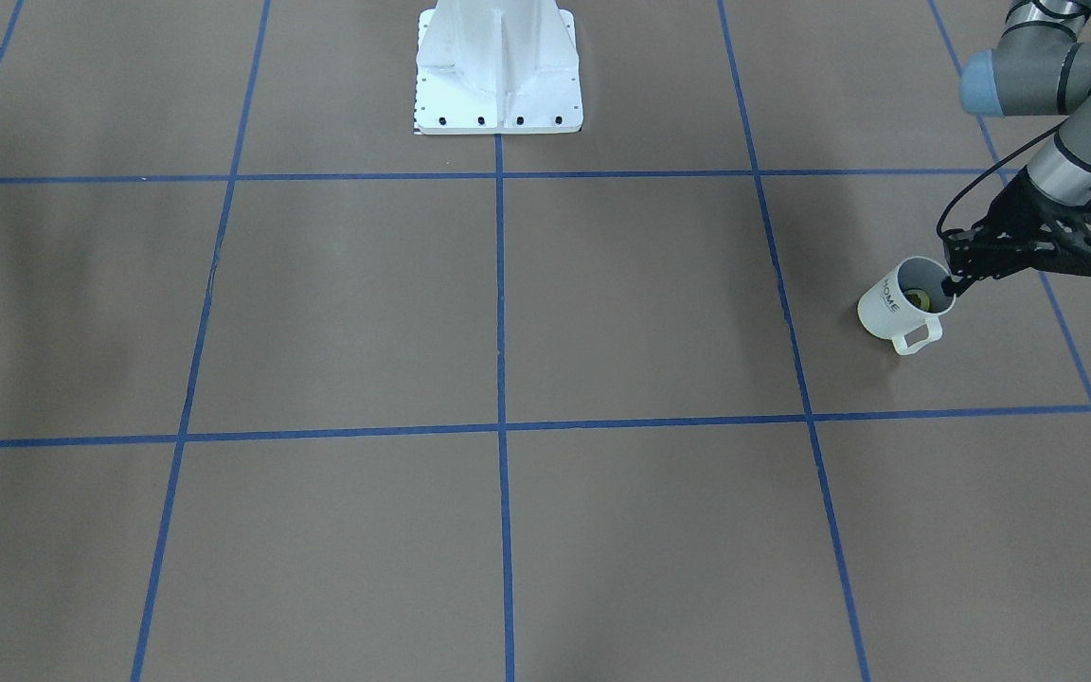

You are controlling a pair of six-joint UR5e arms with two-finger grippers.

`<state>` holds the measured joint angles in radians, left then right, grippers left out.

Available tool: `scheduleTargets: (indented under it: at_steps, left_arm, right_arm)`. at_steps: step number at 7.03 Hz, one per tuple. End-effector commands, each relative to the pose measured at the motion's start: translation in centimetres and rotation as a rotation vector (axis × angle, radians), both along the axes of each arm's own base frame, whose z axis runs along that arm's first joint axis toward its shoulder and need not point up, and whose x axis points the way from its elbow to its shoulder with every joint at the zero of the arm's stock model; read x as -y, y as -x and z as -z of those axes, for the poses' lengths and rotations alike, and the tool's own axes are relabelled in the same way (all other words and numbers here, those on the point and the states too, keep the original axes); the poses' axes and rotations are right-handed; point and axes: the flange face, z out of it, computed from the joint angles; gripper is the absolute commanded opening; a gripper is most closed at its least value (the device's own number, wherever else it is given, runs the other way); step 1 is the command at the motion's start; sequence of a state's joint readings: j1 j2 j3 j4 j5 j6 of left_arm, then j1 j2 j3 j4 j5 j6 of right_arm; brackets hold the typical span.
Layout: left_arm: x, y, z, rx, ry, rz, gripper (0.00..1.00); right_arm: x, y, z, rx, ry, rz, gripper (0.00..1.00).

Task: Left arm hands cup to right arm to dump lemon

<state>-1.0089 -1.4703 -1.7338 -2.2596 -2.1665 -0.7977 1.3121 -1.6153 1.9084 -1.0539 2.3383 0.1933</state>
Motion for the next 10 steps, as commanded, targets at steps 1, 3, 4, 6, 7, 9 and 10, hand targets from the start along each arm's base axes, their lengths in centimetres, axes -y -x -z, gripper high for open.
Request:
scheduleTargets:
  at_steps: [1,3,4,6,7,9,10]
  left_arm:
    - [-0.3,0.1,0.6,-0.006,-0.012,-0.005,0.0]
    - [-1.0,0.7,6.4,-0.056,0.007,-0.038,0.0]
    - [-0.8,1.4,10.6,-0.041,0.04,-0.025,0.0]
    - [3.5,-1.0,19.6,-0.058,0.063,0.014,0.0]
    - [5.5,-2.3,23.9,-0.09,0.086,0.052,0.0]
    - [8.1,-4.5,30.9,-0.137,0.134,0.101,0.0]
    - [9.2,-5.5,33.1,-0.157,0.147,0.116,0.0]
  right_arm:
    - [0.0,0.0,0.0,0.001,0.0,0.001,0.99]
    - [0.6,0.3,1.1,0.007,-0.023,0.003,0.99]
    - [1.9,1.0,3.5,0.019,-0.091,0.016,0.99]
    - [3.3,4.4,4.3,0.048,-0.186,0.056,0.99]
    - [4.1,5.6,5.4,0.02,-0.269,0.008,0.99]
    - [5.8,11.1,9.2,-0.042,-0.39,-0.147,0.99]
    - [5.2,16.5,12.0,-0.023,-0.471,-0.141,0.99]
